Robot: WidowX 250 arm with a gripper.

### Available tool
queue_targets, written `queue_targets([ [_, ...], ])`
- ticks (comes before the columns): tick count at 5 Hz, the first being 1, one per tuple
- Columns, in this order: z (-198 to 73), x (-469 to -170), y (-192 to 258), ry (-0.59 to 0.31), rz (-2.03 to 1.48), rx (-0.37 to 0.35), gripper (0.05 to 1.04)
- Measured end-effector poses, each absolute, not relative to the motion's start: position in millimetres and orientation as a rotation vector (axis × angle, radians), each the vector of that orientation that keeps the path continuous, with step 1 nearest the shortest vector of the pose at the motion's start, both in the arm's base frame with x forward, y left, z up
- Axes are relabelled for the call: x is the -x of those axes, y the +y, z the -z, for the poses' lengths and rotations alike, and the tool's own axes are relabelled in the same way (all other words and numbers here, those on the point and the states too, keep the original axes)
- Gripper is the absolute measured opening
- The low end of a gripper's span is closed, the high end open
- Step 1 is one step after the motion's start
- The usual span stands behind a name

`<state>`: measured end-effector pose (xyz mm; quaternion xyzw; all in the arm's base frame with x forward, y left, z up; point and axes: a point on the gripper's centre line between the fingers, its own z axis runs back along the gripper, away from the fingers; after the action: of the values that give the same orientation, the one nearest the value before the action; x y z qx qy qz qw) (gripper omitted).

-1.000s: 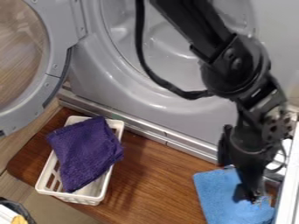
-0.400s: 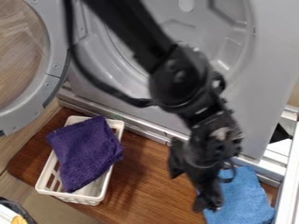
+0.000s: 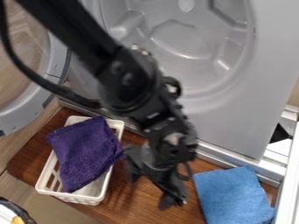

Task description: Move the white basket to the right side

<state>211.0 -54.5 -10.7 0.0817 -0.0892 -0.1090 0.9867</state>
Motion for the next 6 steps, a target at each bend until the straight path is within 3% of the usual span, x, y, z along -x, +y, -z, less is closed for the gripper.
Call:
queue_targets([
  [3,4.8,-199.9,-6.5,-0.15,-0.011,-0.205,0.999],
  [5,33.3,-197.9,3.0,-0.105,-0.062,-0.18,0.942],
  [6,53.4,-202.0,1.8,-0.064,-0.045,-0.172,0.652],
])
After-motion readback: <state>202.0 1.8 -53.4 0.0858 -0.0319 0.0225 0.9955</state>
